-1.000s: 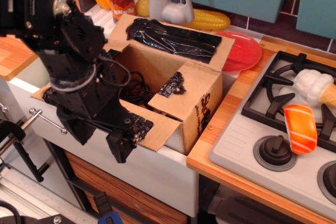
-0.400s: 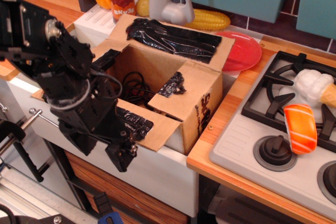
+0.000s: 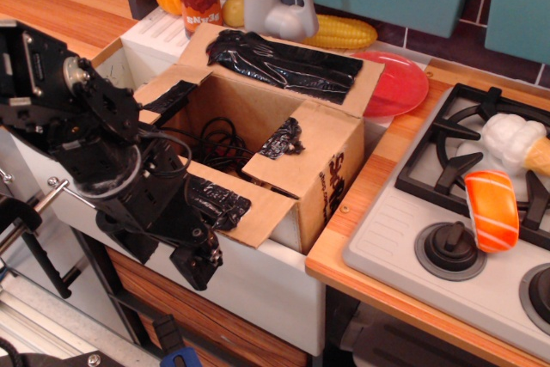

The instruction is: Close small4fbox flaps

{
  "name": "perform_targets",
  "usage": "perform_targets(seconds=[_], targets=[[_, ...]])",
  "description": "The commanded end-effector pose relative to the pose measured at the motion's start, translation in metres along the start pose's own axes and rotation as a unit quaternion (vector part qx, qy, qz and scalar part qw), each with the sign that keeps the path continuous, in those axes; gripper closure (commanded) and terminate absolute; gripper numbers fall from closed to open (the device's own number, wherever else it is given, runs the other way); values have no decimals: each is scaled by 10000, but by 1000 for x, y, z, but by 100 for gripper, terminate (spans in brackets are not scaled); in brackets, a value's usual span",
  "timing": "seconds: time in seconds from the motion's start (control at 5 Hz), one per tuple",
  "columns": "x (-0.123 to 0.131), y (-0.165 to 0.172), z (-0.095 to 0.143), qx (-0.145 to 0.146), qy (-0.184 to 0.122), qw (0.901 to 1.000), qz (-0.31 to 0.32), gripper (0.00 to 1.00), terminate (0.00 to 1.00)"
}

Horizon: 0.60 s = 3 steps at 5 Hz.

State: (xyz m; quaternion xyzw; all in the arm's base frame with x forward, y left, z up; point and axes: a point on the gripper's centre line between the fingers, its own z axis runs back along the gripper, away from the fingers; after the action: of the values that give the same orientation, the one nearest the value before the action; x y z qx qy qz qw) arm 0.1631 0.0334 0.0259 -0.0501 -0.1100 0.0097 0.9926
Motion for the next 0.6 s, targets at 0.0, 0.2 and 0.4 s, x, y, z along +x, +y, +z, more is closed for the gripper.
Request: perform_targets(seconds=[0.0, 0.2, 0.4], targets=[[15, 3, 0, -148, -76, 9996, -237, 0, 0], [19, 2, -3, -167, -136, 9991, -365, 0, 0], [28, 0, 2, -145, -72, 9988, -458, 0, 0]])
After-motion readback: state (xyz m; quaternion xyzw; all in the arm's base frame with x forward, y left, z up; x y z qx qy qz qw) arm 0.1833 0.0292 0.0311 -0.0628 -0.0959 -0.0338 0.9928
